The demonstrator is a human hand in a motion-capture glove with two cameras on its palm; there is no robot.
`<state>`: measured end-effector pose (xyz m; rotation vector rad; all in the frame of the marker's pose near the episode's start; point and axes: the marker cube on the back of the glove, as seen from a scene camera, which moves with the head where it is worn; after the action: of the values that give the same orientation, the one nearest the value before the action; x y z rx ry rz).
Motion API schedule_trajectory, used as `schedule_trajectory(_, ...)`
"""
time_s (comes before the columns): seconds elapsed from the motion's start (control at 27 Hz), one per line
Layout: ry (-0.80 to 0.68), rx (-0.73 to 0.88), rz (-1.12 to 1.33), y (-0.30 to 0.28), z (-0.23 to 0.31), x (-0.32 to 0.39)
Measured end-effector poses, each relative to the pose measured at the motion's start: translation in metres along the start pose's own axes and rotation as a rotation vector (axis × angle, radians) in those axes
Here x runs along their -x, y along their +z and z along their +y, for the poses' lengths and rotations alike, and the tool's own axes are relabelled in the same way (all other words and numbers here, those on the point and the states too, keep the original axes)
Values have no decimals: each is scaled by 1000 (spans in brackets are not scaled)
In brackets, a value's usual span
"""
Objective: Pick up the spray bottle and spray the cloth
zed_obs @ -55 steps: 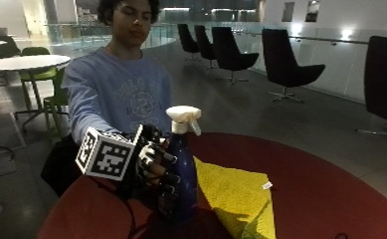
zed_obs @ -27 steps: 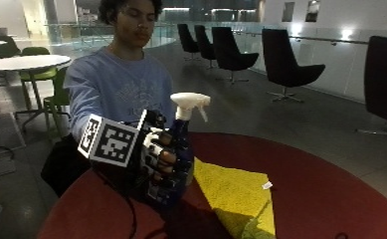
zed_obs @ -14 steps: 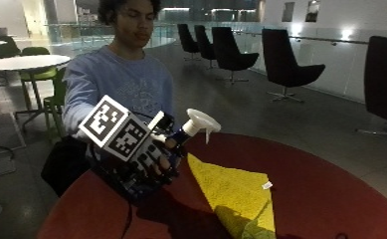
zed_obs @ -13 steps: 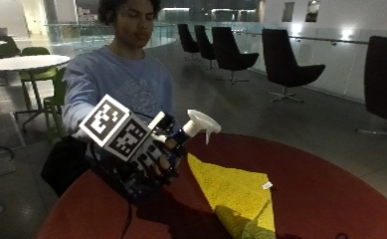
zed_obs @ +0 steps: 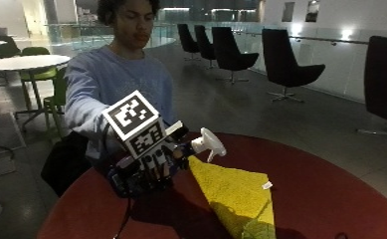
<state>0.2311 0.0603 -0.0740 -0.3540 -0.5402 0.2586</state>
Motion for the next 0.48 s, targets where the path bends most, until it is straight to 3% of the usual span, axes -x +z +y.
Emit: schedule_trajectory(0.48,37,24,48,3,0,7)
